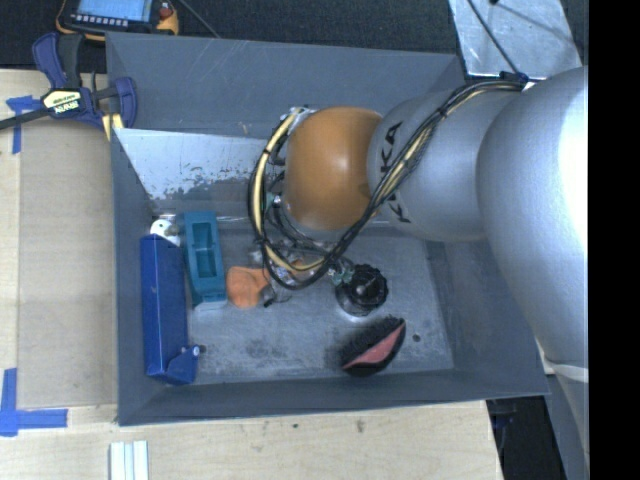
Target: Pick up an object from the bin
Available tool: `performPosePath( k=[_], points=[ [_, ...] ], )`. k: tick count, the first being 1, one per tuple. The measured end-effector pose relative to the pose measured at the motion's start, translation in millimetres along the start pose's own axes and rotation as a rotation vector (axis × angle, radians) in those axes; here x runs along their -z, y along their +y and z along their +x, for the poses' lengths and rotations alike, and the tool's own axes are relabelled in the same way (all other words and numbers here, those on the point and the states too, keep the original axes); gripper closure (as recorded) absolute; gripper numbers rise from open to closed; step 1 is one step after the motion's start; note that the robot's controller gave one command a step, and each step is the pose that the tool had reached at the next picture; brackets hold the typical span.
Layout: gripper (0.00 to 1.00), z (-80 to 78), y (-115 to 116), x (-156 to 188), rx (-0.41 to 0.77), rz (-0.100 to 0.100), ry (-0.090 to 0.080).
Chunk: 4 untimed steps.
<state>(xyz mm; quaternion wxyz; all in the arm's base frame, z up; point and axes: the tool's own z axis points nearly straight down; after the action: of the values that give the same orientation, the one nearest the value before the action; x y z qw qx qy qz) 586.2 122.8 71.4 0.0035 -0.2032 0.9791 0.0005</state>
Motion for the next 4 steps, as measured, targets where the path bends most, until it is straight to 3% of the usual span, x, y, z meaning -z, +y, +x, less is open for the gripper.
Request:
performPosePath(
  k=[2,3,4],
  points=[
    [1.0,0.5,0.1,2.3,-0.001,0.0,0.001],
    [1.0,2.4,0.4,12.9,-0.002,-0.002,0.01],
    [1.0,1.6,0.1,34.5,-0.002,-0.001,0.008]
  ],
)
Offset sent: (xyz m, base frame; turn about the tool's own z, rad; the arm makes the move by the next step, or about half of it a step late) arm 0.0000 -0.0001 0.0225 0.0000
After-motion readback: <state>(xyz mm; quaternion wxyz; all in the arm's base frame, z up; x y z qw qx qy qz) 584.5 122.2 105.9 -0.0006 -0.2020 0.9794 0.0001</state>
